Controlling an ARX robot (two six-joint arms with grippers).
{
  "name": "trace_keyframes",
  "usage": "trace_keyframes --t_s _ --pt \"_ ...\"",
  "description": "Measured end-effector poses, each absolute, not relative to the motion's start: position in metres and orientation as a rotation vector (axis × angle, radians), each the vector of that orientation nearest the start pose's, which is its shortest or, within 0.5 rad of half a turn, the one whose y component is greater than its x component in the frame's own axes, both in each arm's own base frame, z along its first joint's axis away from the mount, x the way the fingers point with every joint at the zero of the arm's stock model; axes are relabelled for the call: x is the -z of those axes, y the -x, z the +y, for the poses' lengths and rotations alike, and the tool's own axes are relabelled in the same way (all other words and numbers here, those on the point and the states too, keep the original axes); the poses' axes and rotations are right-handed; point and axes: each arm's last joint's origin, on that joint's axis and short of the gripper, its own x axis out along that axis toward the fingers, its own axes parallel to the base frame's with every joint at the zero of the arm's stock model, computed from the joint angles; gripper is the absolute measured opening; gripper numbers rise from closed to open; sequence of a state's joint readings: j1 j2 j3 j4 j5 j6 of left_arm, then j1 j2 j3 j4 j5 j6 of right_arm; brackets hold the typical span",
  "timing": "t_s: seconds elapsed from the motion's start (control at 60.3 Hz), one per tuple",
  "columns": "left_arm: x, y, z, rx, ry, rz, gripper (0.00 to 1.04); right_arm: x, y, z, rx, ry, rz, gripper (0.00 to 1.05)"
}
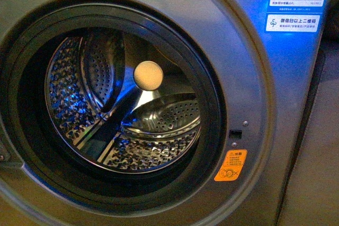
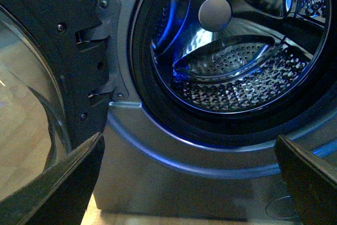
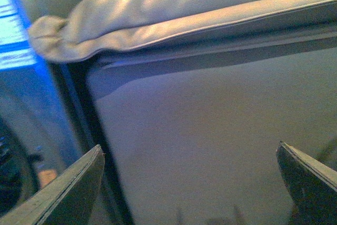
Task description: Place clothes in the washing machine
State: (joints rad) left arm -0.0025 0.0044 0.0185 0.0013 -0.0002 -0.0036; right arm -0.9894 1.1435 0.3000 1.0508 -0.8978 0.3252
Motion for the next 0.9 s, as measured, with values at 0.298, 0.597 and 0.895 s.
trace_keyframes --t_s 0.298,0.597,0.895 --pt "-0.17 -0.097 0.0 0.002 0.004 -0.015 0.98 -0.186 -0.152 -0.277 0.263 -0.325 0.153 0.97" --pt "-0.17 -0.097 0.0 0.002 0.004 -0.015 0.98 -0.092 -0.166 -0.351 0.391 -0.313 0.549 0.97" --pt "-0.17 -0.097 0.0 0.002 0.003 -0.015 0.98 0.02 -0.179 -0.372 0.452 -0.428 0.85 0.97"
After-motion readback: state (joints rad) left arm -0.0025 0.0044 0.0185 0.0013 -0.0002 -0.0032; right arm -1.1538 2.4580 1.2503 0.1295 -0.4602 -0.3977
